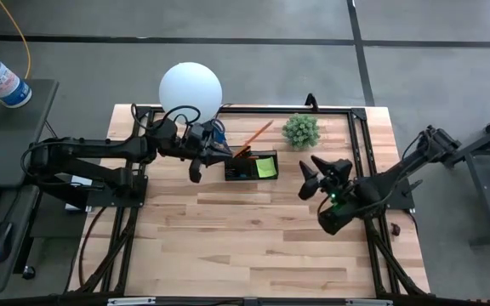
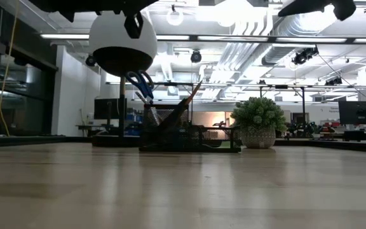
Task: Pick and place office supplies into organizer
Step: Put the orange pencil into the desk organizer
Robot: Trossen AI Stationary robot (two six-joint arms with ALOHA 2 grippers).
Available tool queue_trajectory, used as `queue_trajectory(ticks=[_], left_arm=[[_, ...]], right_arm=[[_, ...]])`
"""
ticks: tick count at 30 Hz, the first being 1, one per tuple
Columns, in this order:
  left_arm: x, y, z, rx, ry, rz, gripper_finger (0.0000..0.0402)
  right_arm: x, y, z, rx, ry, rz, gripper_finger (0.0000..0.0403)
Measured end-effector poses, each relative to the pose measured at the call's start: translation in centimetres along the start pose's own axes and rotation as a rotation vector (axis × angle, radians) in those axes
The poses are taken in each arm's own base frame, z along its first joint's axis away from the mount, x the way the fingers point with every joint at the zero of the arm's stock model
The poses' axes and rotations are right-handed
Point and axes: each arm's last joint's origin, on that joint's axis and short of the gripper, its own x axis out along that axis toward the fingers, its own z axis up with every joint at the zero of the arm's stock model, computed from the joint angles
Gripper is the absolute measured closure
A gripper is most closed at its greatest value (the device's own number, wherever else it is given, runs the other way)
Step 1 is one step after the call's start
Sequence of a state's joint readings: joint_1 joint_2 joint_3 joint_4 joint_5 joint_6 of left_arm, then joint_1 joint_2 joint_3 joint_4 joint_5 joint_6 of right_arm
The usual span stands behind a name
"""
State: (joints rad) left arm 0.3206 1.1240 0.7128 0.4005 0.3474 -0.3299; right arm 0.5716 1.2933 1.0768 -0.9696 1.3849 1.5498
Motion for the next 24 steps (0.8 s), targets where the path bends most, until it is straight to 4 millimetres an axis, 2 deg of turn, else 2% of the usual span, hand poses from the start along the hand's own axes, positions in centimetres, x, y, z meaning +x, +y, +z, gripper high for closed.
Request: queue_trajectory(ticks=[6,10,13,18,21,24], left_arm=[[0.0,0.1,0.0,-0.024,-0.009,0.025,0.0402],[0.0,0.1,0.0,-0.034,-0.010,0.024,0.0401],[0.0,0.1,0.0,-0.034,-0.010,0.025,0.0401],[0.0,0.1,0.0,-0.029,-0.011,0.025,0.0401],[0.0,0.1,0.0,-0.029,-0.011,0.023,0.0401],[0.0,0.1,0.0,-0.033,-0.009,0.020,0.0402]], right_arm=[[0.6,0.2,1.6,-0.133,0.128,0.051,0.0204],[2.9,0.4,1.4,-0.156,0.181,0.174,0.0221],[4.8,-0.1,1.2,-0.115,0.142,0.311,0.0229],[6.6,-1.3,3.0,0.023,-0.035,0.565,0.0228],[8.0,-1.7,3.8,-0.009,-0.091,0.683,0.0223],[9.8,-1.4,4.2,-0.050,-0.078,0.698,0.0219]])
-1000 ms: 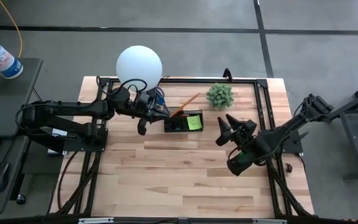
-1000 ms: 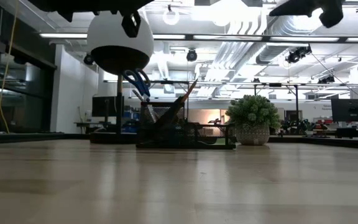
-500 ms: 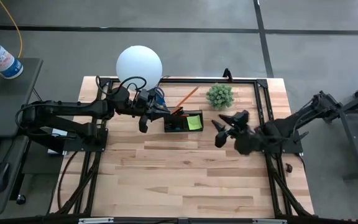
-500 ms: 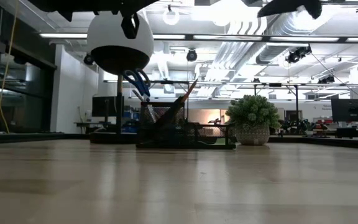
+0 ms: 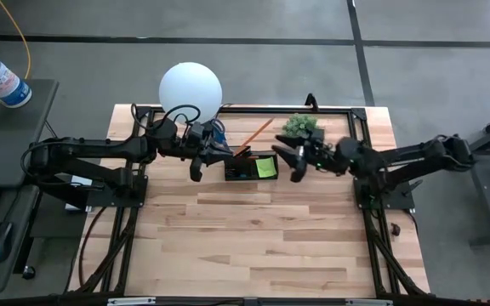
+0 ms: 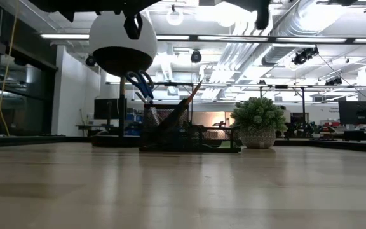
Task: Pick and place office supplies into organizer
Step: Put the orange pencil into the desk organizer
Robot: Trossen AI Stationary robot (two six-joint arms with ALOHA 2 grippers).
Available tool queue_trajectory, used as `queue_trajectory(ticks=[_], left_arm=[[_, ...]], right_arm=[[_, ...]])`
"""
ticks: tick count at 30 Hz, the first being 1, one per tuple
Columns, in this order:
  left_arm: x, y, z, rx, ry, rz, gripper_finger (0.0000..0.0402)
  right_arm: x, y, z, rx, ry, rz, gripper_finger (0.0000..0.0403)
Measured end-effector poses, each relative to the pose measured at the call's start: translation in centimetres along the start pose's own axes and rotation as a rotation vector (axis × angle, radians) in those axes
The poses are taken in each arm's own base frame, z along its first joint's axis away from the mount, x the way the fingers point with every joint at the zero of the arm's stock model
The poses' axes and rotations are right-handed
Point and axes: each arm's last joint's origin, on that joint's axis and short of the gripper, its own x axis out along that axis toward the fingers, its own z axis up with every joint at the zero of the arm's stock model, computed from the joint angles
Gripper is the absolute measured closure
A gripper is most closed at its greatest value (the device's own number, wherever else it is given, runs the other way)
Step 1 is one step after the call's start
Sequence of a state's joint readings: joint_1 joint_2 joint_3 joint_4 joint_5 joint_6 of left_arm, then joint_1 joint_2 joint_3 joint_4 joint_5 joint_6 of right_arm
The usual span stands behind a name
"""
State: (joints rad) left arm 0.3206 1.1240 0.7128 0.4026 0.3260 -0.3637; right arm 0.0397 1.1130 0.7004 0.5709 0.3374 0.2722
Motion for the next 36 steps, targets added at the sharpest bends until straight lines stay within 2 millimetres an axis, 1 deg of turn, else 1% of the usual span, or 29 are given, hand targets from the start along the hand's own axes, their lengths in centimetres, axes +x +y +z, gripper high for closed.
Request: queue_trajectory(ticks=[2,3,7,13,17,22,28,36], left_arm=[[0.0,0.0,0.0,-0.001,0.002,-0.003,0.0401],[0.0,0.0,0.0,-0.001,0.002,-0.003,0.0401],[0.0,0.0,0.0,-0.001,0.002,-0.003,0.0402],[0.0,0.0,0.0,-0.001,0.002,-0.004,0.0402],[0.0,0.0,0.0,-0.001,0.003,-0.006,0.0401],[0.0,0.0,0.0,-0.001,0.003,-0.005,0.0402],[0.0,0.0,0.0,-0.001,0.002,-0.003,0.0402],[0.0,0.0,-0.1,-0.004,0.006,0.007,0.0402]], right_arm=[[1.0,-0.5,0.1,-0.029,0.019,0.015,0.0216],[1.4,-0.6,0.4,-0.030,0.016,0.032,0.0214],[2.2,-0.8,2.7,-0.014,-0.044,0.105,0.0213],[2.8,-1.7,4.1,0.012,-0.048,0.164,0.0214],[2.9,-2.4,4.4,0.036,-0.052,0.176,0.0215],[2.9,-2.8,5.1,0.072,-0.091,0.229,0.0215],[3.2,-2.9,5.0,0.108,-0.080,0.277,0.0215],[4.6,-3.2,3.7,0.124,-0.088,0.288,0.0218]])
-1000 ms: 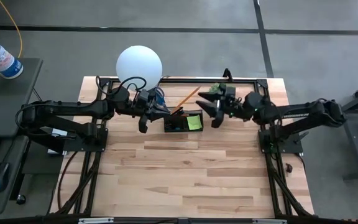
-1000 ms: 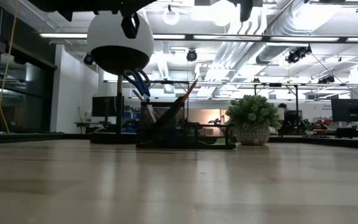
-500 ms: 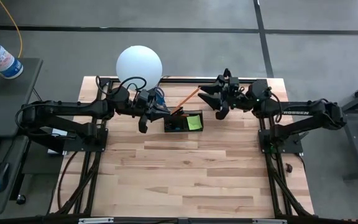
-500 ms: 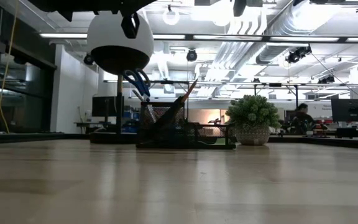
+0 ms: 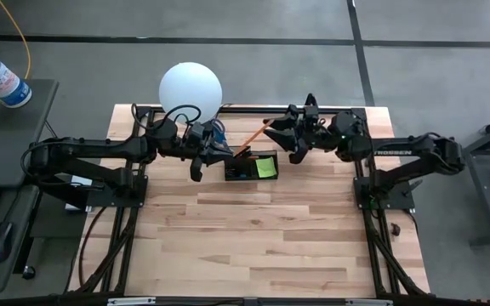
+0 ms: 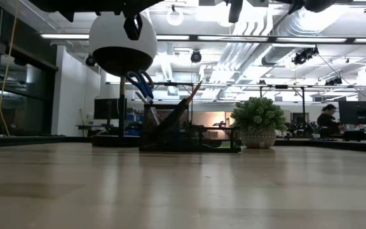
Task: Pick and place office supplies into organizer
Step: Put the orange pencil into the desk organizer
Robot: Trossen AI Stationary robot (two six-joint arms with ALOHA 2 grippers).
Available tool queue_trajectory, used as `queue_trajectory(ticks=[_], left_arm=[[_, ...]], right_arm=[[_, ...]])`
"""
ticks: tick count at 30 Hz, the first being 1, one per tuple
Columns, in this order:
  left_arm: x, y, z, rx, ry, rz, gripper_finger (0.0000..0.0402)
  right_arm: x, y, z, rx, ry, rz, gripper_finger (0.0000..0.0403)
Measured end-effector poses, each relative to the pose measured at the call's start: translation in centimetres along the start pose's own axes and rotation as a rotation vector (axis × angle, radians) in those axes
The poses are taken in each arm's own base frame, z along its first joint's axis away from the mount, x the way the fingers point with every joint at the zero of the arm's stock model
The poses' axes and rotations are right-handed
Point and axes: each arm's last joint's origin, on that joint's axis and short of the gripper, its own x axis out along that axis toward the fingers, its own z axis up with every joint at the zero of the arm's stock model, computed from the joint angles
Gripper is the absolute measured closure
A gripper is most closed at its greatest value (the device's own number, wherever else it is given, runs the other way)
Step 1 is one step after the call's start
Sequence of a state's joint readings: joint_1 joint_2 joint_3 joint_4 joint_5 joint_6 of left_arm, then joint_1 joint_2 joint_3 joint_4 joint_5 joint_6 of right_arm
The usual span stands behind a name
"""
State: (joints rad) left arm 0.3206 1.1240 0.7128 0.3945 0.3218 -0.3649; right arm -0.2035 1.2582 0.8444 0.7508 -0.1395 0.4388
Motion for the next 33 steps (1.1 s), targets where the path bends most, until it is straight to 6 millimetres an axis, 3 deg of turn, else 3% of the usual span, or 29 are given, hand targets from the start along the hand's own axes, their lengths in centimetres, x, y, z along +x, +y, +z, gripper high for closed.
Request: queue_trajectory(ticks=[15,27,33], left_arm=[[0.00,0.01,-0.01,-0.001,0.001,0.001,0.0402],[0.00,0.02,-0.01,-0.002,0.000,0.004,0.0402],[0.00,0.02,-0.02,-0.003,0.001,0.003,0.0402]], right_arm=[[0.83,-0.30,-0.56,0.033,-0.069,0.068,0.0256],[0.82,-0.25,-0.43,-0.011,-0.086,0.069,0.0388],[0.82,-0.24,-0.44,-0.016,-0.085,0.070,0.0379]])
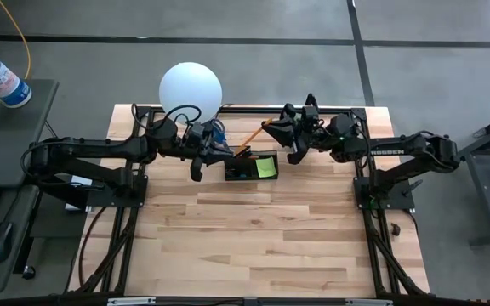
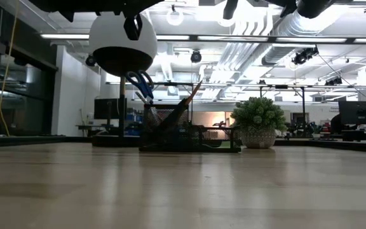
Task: Pick and place office supplies into organizer
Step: Put the orange pencil into the desk organizer
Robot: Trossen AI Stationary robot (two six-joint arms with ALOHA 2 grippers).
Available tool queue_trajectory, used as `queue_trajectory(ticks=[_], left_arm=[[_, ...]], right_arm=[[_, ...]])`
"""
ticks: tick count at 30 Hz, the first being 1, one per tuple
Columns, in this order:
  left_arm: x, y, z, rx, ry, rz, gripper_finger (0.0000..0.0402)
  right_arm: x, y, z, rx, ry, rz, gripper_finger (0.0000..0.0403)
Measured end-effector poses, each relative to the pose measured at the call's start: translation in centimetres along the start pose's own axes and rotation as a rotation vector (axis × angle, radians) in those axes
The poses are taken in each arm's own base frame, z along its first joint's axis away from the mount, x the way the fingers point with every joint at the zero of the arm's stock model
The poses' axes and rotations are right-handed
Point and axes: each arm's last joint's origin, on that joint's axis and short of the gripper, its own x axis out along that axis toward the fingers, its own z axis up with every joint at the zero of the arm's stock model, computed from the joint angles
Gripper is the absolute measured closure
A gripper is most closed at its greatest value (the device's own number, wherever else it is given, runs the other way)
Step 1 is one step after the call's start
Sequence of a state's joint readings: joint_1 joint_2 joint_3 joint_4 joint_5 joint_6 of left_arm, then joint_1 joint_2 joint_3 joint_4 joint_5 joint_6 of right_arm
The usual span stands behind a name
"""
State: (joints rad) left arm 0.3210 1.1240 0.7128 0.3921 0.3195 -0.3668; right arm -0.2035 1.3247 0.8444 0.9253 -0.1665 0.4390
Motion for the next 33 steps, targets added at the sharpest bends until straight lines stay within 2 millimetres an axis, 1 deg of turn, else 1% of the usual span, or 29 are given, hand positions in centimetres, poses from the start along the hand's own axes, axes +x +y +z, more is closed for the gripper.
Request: queue_trajectory(ticks=[6,15,20,23,25,33], left_arm=[[0.0,0.0,-0.1,-0.006,0.006,0.002,0.0398],[0.0,0.1,-0.4,-0.022,0.040,0.013,0.0364],[0.0,0.2,-0.5,-0.027,0.052,0.017,0.0350],[0.0,0.1,-0.5,-0.028,0.060,0.003,0.0344],[0.0,0.1,-0.7,-0.039,0.085,-0.018,0.0341],[-0.2,0.2,-1.8,-0.128,0.217,-0.064,0.0344]], right_arm=[[0.0,0.0,0.0,-0.021,0.001,0.000,0.0395],[0.0,0.0,0.0,-0.033,-0.003,0.002,0.0397],[-0.1,-0.4,0.3,-0.038,-0.015,-0.004,0.0399],[-0.1,-0.7,0.4,-0.045,-0.017,-0.015,0.0399],[-0.2,-1.1,0.3,-0.051,0.012,-0.037,0.0400],[-0.6,-2.9,-0.7,-0.102,0.132,-0.190,0.0400]])
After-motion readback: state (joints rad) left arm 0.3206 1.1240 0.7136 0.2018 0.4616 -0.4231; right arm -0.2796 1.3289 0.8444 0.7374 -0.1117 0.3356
